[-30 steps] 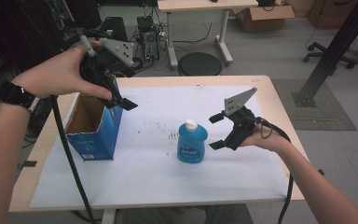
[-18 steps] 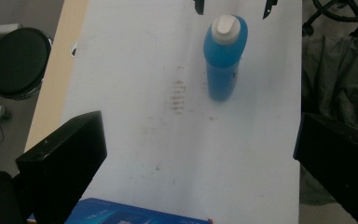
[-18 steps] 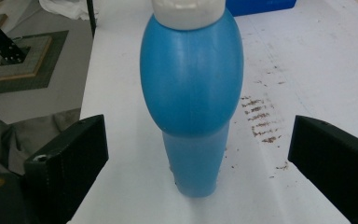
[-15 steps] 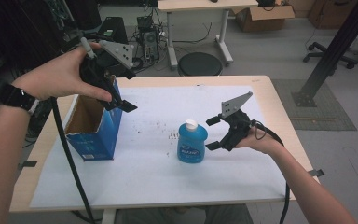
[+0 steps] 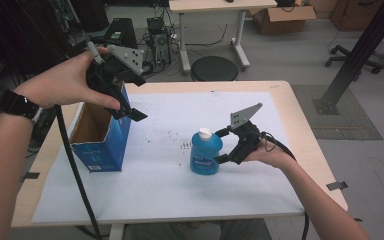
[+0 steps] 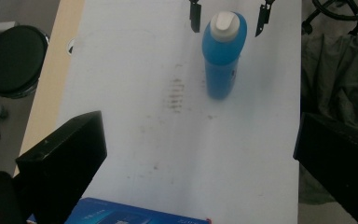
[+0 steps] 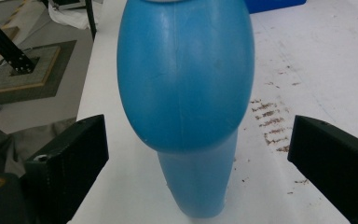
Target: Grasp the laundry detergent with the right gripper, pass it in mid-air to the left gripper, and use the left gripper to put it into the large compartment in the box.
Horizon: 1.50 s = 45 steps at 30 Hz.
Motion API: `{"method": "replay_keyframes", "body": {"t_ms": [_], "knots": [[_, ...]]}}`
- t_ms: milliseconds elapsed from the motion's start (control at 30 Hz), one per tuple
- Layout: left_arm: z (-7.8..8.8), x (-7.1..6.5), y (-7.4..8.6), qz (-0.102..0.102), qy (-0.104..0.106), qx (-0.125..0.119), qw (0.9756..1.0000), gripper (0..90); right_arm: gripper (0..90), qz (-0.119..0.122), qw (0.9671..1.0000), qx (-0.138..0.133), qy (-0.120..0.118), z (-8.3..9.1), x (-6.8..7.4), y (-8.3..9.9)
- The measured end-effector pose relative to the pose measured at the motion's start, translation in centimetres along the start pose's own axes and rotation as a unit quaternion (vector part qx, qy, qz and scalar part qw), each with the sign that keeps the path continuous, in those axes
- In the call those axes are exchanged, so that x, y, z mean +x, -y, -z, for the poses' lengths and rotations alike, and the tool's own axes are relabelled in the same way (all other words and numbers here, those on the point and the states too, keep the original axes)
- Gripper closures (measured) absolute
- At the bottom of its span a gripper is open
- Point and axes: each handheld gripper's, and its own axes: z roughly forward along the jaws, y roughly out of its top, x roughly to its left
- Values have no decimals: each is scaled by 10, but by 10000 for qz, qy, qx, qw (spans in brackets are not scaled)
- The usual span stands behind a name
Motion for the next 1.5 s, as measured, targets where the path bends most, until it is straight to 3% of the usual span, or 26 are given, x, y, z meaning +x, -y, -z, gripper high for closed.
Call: {"method": "replay_keyframes", "body": {"t_ms": [767, 967, 1333, 1500], "knots": [[-1, -2, 3, 23, 14, -1, 10000, 31, 82, -88, 9996, -254, -21, -31, 0, 7], [-2, -2, 3, 21, 22, 4, 10000, 31, 126, -106, 9994, -338, 4, -34, -1, 9], [-2, -1, 4, 24, 9, 0, 10000, 31, 284, -59, 9991, -413, 42, -33, -3, 9], [-3, -1, 4, 36, 23, -3, 10000, 31, 301, -40, 9992, -400, 35, -34, -3, 9]]}}
